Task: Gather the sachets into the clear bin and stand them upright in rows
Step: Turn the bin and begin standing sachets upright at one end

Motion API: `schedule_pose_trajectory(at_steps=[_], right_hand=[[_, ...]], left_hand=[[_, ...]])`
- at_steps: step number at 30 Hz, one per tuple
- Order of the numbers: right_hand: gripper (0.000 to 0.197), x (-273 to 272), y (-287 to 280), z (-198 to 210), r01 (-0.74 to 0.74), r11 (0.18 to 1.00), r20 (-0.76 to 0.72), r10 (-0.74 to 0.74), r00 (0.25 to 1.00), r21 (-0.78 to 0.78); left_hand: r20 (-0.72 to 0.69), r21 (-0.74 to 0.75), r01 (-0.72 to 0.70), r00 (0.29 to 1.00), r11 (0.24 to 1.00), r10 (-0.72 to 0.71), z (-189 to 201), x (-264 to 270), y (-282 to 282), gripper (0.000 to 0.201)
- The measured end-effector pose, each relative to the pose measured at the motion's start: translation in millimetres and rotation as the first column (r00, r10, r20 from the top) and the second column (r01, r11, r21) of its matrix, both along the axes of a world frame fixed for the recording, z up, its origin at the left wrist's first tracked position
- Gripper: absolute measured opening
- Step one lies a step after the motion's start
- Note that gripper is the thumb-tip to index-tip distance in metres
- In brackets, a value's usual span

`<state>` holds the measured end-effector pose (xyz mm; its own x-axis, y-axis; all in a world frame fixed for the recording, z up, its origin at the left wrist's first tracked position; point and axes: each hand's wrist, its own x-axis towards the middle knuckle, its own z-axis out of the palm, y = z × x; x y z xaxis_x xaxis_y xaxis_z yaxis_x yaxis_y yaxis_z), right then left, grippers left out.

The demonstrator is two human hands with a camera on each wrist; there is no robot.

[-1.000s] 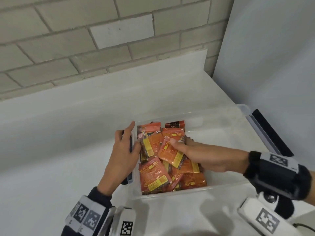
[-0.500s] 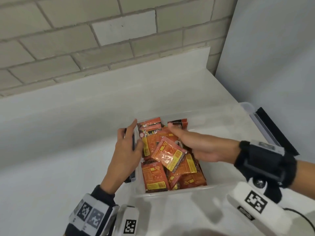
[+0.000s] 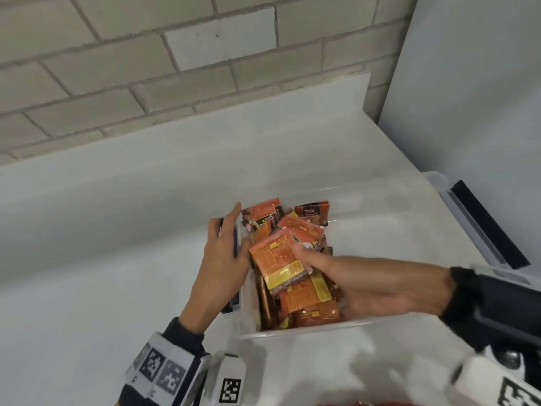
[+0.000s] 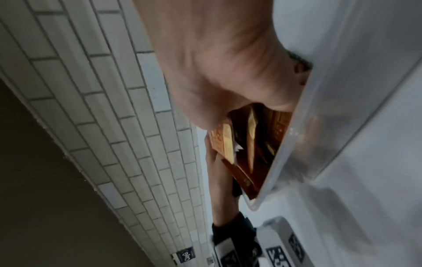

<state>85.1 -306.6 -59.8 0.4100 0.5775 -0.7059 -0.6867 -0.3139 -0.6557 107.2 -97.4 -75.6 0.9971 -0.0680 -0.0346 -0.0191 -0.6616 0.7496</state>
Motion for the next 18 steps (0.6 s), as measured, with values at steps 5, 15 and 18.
schedule_pose_trajectory(at_steps=[5, 15, 18], right_hand=[[0.080, 14.6, -26.8, 32.4, 0.183, 0.956, 0.128, -0.157, 0.979, -0.227], [0.092, 46.7, 1.2, 8.4, 0.204, 0.976, 0.247, -0.181, 0.952, -0.070], [0.080, 36.8, -5.0, 28.6, 0.299, 0.951, 0.228, -0.275, 0.934, -0.079]], left_hand=[[-0.010, -0.003, -0.004, 1.000, 1.000, 0.004, -2.1, -3.5, 1.6, 0.056], [0.005, 0.029, -0.016, 1.000, 0.999, 0.016, -1.8, -2.8, 0.4, 0.057], [0.005, 0.042, -0.017, 1.000, 0.999, 0.016, -1.0, -3.7, 0.8, 0.057]])
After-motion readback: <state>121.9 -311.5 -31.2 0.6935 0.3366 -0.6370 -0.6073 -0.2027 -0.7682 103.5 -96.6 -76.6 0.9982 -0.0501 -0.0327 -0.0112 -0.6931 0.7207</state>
